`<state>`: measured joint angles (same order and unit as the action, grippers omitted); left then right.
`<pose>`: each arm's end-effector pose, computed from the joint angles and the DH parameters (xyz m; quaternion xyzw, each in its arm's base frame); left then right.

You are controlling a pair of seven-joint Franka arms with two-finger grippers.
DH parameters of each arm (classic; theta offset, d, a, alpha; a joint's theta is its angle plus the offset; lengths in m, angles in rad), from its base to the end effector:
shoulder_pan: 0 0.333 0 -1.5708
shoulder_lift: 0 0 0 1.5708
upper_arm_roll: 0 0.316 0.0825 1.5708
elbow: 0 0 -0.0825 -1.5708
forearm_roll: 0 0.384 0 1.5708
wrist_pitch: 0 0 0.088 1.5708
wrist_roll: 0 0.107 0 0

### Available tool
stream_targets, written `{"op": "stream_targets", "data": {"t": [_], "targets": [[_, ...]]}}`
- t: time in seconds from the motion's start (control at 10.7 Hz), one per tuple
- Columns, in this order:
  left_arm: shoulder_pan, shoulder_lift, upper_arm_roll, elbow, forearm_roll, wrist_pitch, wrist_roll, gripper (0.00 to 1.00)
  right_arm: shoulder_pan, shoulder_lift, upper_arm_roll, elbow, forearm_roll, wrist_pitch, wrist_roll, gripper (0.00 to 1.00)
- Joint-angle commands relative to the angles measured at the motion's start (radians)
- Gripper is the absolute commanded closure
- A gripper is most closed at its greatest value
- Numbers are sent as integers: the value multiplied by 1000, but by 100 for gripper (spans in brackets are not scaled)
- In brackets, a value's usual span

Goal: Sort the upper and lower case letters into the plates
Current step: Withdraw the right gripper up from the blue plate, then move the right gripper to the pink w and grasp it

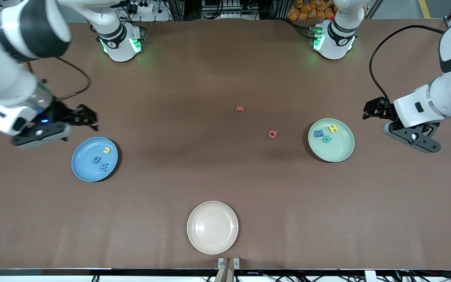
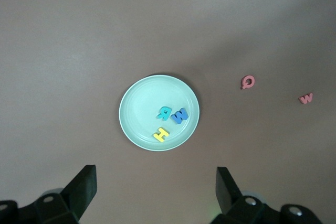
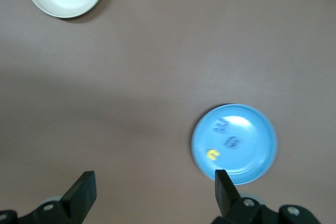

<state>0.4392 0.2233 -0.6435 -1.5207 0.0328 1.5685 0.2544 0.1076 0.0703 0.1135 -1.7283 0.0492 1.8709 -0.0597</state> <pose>0.5972 -0.0842 0.5414 0.9706 -0.2260 -0.0641 0.0521 0.5778 0.1319 0.5361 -0.9900 -0.1332 -0.0340 0.0306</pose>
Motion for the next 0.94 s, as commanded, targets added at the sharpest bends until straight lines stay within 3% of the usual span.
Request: {"op": "stream_targets", "data": {"t": [0.0,0.37,0.56,0.84], "targets": [[7,-18,-2,-4,7,-11,25,0,104,8,-3,-2,9,-7,121,0],[7,-18,-1,-4,7,-11,25,0,346,113,3,6,-67,7,173,0],[7,-18,-2,-4,7,-11,23,0,392,176,110,3,-89,98,166,0],[7,-18,-2,-4,7,-11,25,0,510,296,152,7,-89,226,108,0]]}}
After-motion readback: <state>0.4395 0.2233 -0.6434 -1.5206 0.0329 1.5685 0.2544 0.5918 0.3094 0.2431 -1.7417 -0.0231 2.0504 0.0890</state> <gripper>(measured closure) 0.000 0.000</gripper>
